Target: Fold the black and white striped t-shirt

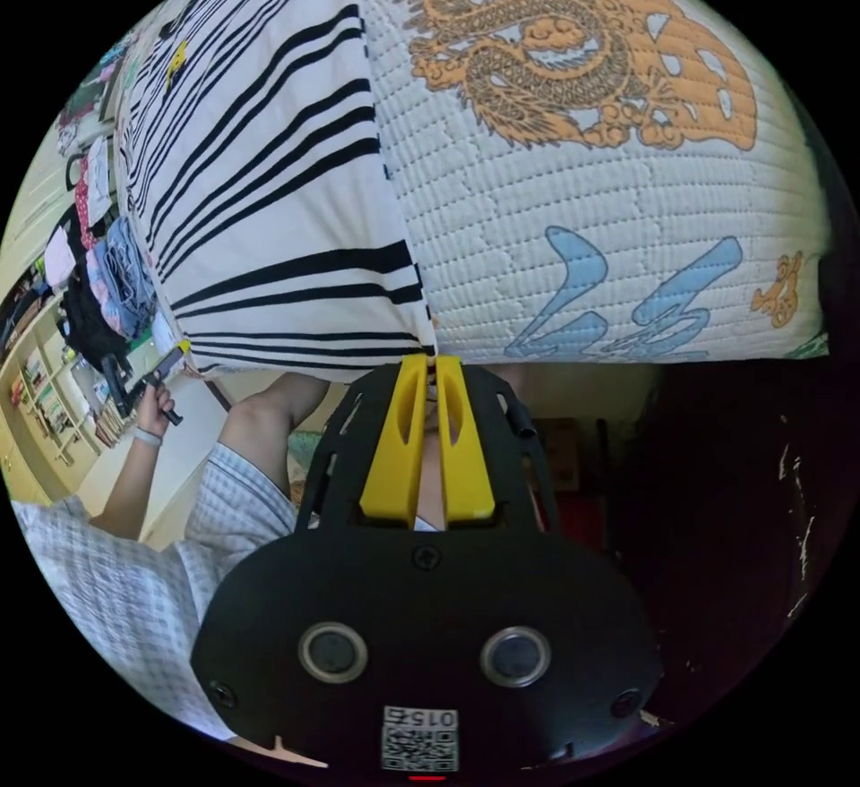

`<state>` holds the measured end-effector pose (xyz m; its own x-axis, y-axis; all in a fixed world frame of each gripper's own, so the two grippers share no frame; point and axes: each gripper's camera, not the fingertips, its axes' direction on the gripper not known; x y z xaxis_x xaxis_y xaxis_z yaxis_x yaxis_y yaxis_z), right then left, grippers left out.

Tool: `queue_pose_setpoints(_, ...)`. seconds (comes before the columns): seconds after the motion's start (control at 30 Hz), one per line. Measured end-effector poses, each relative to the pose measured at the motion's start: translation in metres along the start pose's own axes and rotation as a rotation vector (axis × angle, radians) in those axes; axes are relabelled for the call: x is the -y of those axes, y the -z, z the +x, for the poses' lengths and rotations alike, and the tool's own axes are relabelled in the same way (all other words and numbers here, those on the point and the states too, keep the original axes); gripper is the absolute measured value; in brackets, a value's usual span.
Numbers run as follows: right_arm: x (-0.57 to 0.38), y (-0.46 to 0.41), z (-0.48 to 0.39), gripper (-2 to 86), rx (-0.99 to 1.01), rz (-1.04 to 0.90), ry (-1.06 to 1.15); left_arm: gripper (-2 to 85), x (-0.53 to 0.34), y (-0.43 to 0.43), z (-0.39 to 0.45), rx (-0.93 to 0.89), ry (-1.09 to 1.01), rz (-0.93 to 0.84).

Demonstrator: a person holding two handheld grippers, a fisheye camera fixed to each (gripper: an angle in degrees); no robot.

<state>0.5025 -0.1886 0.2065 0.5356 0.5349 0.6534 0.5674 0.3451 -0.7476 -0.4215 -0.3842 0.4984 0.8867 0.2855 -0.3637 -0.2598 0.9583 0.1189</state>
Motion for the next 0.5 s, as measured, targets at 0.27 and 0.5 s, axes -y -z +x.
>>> queue_pose_setpoints(0.27, -0.052, 0.001, 0.033, 6.3, 0.040, -0.069, 0.034, 1.2, -0.012, -0.048, 0.010, -0.101, 0.057, 0.011)
queue_pose_setpoints(0.5, -0.072, 0.018, 0.029, 0.0, -0.087, -0.083, 0.017, -0.1, 0.038, -0.121, 0.059, -0.042, -0.136, -0.150)
